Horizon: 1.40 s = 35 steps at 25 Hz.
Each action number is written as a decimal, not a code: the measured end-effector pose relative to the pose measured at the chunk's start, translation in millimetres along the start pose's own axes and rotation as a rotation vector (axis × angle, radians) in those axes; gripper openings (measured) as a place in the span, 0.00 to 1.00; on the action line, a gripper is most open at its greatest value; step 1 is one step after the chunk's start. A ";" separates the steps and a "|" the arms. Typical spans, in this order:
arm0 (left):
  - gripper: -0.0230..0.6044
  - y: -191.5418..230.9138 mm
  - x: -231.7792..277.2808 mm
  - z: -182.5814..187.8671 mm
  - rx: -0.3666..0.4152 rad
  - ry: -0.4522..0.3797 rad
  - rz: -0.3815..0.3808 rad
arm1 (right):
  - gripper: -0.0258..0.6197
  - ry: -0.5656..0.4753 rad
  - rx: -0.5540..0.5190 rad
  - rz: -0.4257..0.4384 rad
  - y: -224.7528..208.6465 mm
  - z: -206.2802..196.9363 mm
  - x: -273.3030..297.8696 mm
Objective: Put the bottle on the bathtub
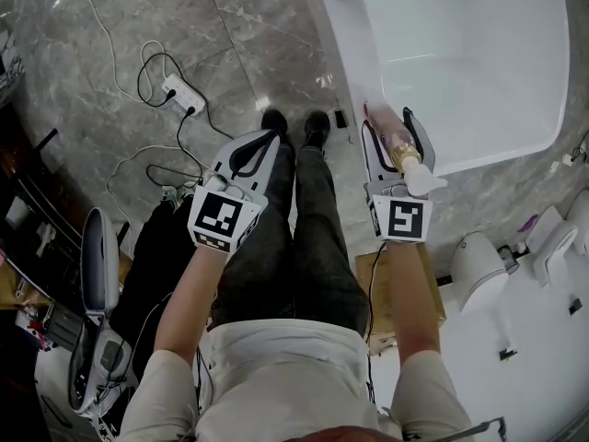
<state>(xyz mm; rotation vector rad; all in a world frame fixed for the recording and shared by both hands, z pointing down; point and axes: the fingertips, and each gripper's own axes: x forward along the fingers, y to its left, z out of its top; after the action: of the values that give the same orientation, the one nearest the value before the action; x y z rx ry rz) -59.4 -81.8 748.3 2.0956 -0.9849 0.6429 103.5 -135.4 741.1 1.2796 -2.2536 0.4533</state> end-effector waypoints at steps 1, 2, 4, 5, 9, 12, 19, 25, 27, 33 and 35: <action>0.05 -1.2 0.0 -0.2 0.000 -0.001 0.001 | 0.47 -0.003 -0.001 0.000 -0.3 0.3 -1.0; 0.05 -2.6 -0.1 -0.5 0.000 -0.002 0.003 | 0.47 -0.006 -0.001 0.000 -0.7 0.6 -2.2; 0.05 -5.6 -0.4 -1.3 -0.001 -0.003 0.005 | 0.47 -0.012 0.000 0.000 -1.1 0.9 -4.7; 0.05 -7.1 -0.6 -1.9 -0.001 -0.003 0.006 | 0.47 -0.013 0.000 0.001 -1.1 0.9 -5.9; 0.05 -10.0 -0.5 -5.4 -0.008 -0.002 0.009 | 0.49 -0.020 -0.005 0.007 0.4 1.7 -7.1; 0.05 -10.7 -1.1 -7.0 -0.011 -0.004 0.010 | 0.49 -0.020 -0.010 0.009 0.5 1.7 -7.1; 0.05 -15.8 -4.1 -9.0 -0.013 -0.009 0.015 | 0.50 -0.027 -0.014 0.005 -1.3 3.0 -13.0; 0.05 -12.6 -3.8 -14.3 -0.019 -0.002 0.012 | 0.50 -0.028 -0.008 -0.006 -3.8 2.1 -10.2; 0.05 -13.3 -3.5 -16.1 -0.021 0.001 0.011 | 0.50 -0.026 -0.008 -0.006 -4.5 0.7 -10.6; 0.05 -14.5 -5.8 -17.3 -0.019 -0.004 0.010 | 0.51 -0.012 -0.018 0.001 -0.1 -2.1 -14.7; 0.05 -15.4 -7.1 -16.6 -0.017 -0.004 0.011 | 0.51 -0.015 -0.016 0.001 0.6 -0.7 -16.3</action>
<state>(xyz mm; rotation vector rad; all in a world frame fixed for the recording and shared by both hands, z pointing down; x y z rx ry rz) -53.4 -58.8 747.6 2.0786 -1.0013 0.6331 110.2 -123.3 732.2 1.2784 -2.2653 0.4267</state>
